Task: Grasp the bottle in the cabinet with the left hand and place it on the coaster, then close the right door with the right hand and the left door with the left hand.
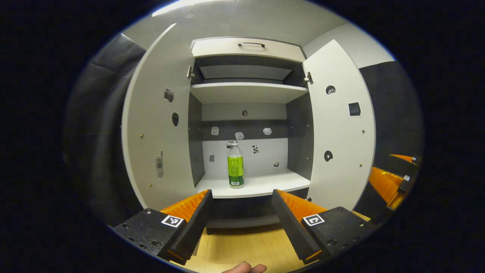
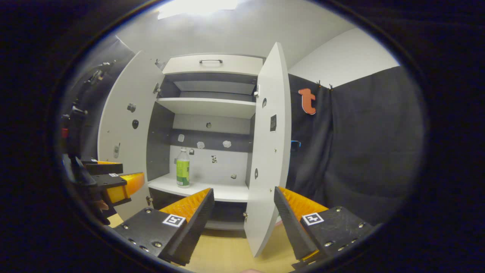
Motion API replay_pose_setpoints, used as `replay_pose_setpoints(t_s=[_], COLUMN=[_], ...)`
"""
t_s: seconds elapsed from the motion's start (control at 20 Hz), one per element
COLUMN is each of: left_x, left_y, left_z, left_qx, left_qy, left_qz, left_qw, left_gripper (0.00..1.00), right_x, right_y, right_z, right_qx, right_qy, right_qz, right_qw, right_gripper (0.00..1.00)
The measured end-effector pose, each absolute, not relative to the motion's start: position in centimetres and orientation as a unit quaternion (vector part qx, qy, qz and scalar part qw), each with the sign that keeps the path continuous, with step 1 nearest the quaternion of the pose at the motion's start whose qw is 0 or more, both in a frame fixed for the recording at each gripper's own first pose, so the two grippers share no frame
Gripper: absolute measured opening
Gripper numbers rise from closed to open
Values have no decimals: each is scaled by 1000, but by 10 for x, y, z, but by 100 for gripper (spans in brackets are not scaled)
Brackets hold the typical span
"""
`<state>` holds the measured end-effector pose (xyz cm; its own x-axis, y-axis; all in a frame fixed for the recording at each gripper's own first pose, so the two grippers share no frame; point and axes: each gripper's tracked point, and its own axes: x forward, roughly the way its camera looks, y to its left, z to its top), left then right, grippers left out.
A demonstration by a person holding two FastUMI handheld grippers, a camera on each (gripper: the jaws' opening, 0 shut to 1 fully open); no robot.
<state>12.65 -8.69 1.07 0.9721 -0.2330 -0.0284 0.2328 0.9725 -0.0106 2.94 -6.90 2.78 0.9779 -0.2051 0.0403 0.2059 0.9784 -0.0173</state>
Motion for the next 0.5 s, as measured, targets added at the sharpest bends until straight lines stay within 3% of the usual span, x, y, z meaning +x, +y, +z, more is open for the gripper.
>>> replay_pose_setpoints(t_s=[0.5], left_x=[284], left_y=[-94], left_z=[-29], left_qx=[2], left_qy=[29], left_qz=[-109], left_qw=[994], left_gripper=[98], right_x=[37], right_y=[-86], right_z=[27], right_qx=[-18], right_qy=[-14], right_qz=[-152], right_qw=[988], right_gripper=[96])
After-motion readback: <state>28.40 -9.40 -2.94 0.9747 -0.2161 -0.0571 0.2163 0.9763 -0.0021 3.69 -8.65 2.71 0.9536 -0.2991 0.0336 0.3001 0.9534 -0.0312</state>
